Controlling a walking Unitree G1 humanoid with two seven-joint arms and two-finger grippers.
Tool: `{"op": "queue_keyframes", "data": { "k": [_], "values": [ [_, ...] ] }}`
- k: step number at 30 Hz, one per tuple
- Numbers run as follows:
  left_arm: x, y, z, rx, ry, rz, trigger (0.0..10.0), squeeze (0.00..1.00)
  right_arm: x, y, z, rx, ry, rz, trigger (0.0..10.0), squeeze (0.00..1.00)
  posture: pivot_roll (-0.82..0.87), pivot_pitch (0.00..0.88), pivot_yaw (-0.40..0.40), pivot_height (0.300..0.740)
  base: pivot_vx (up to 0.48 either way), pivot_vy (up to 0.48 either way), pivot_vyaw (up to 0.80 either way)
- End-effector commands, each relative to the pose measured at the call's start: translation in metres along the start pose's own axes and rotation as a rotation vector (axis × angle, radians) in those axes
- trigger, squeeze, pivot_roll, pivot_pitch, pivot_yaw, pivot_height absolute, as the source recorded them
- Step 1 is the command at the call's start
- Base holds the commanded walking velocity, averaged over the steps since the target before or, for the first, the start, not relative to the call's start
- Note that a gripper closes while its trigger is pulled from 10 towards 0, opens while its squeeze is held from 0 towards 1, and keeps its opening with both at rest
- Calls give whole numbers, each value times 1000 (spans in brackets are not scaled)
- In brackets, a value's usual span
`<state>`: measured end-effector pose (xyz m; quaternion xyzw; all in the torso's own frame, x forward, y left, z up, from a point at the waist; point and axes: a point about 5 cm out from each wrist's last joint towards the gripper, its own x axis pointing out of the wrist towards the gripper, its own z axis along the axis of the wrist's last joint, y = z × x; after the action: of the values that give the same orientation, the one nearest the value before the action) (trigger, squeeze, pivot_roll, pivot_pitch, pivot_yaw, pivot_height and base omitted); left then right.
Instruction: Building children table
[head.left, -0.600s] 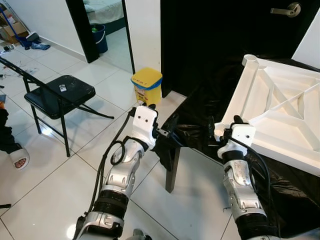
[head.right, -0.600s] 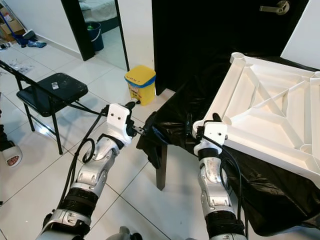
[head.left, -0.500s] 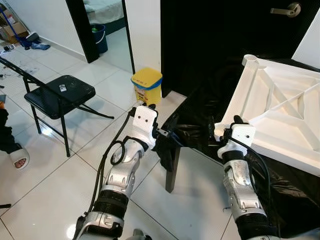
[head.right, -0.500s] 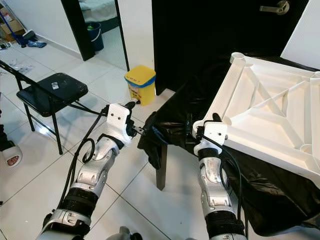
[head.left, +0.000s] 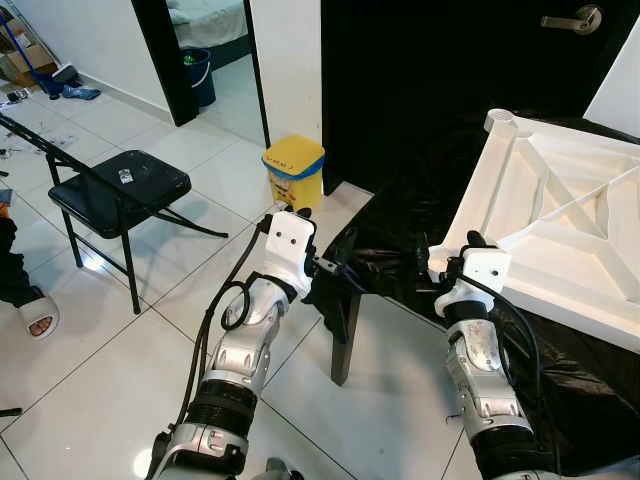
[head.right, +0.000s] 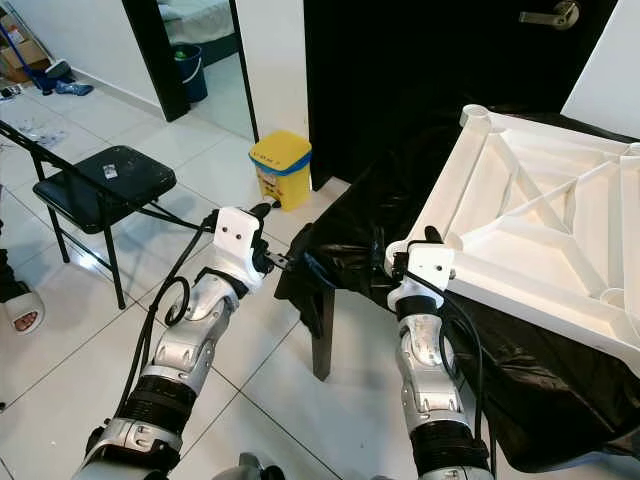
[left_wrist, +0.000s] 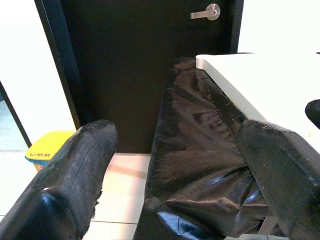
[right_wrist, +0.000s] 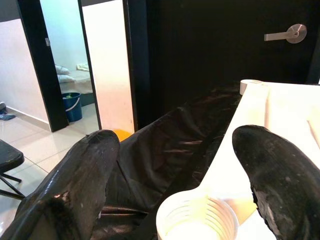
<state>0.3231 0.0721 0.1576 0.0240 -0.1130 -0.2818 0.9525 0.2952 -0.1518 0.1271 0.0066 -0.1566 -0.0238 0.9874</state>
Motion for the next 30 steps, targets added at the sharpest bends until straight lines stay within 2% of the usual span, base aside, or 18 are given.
{"op": "queue_keyframes", "data": {
  "k": [1, 7, 12, 30],
  "values": [
    [1, 5, 4, 17, -14, 74, 10000, 0, 1, 1, 0, -3, -5, 8, 10000, 0, -29, 0, 5, 740, 0, 0, 0],
    [2, 5, 5, 14, -20, 76, 10000, 0, 2, 0, 0, 0, -1, 7, 10000, 0, -30, 0, 0, 740, 0, 0, 0],
    [2, 5, 5, 14, -21, 76, 10000, 0, 2, 0, 0, -5, 4, 6, 10000, 0, -30, 0, 0, 740, 0, 0, -469],
    [4, 3, 7, 33, -32, 57, 10000, 0, 5, 0, 0, 2, 5, 10, 10000, 0, -31, 0, -2, 740, 0, 0, -775]
  ]
}}
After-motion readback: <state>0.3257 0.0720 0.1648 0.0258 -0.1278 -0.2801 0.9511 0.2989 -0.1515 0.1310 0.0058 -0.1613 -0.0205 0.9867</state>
